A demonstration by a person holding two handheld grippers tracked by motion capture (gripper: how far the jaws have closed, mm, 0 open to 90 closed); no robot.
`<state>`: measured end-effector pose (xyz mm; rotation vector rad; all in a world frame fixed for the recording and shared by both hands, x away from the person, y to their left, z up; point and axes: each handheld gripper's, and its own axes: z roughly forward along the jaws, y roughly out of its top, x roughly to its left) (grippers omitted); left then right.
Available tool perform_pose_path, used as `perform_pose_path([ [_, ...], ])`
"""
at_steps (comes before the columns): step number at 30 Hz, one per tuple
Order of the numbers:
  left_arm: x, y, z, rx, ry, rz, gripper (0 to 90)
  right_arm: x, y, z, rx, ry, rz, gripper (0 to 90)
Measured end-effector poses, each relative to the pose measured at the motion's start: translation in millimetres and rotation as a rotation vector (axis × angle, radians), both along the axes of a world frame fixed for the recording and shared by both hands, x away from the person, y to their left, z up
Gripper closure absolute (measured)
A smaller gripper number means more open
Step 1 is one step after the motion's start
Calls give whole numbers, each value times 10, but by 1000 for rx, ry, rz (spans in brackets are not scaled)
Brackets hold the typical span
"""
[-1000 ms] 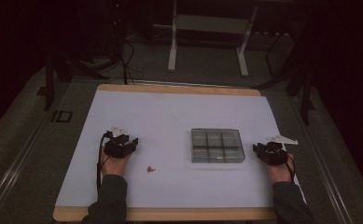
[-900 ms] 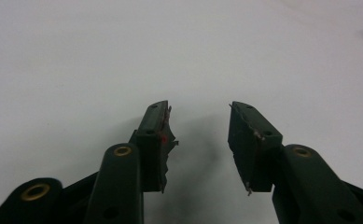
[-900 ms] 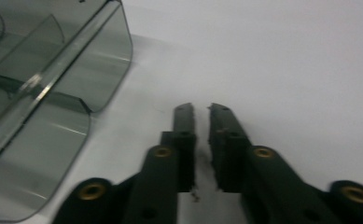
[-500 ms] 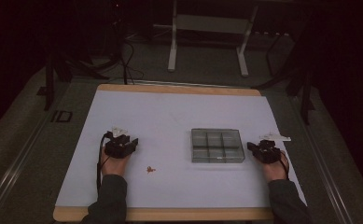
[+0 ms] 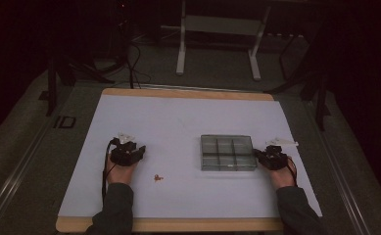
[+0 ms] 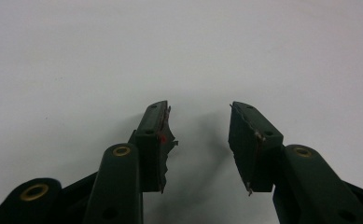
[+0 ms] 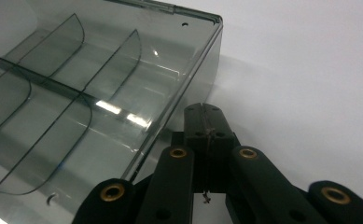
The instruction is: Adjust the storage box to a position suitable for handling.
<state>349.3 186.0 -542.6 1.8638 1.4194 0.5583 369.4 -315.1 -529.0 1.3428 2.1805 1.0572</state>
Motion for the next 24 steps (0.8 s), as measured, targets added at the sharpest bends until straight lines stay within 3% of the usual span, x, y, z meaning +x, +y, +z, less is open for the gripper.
perform_pose_path([
  [9, 5, 0, -2, 1, 5, 0, 579, 27, 46, -3, 6, 6, 2, 900],
  [24, 8, 1, -3, -1, 9, 0, 578, 2, 259, 3, 17, 18, 71, 900],
])
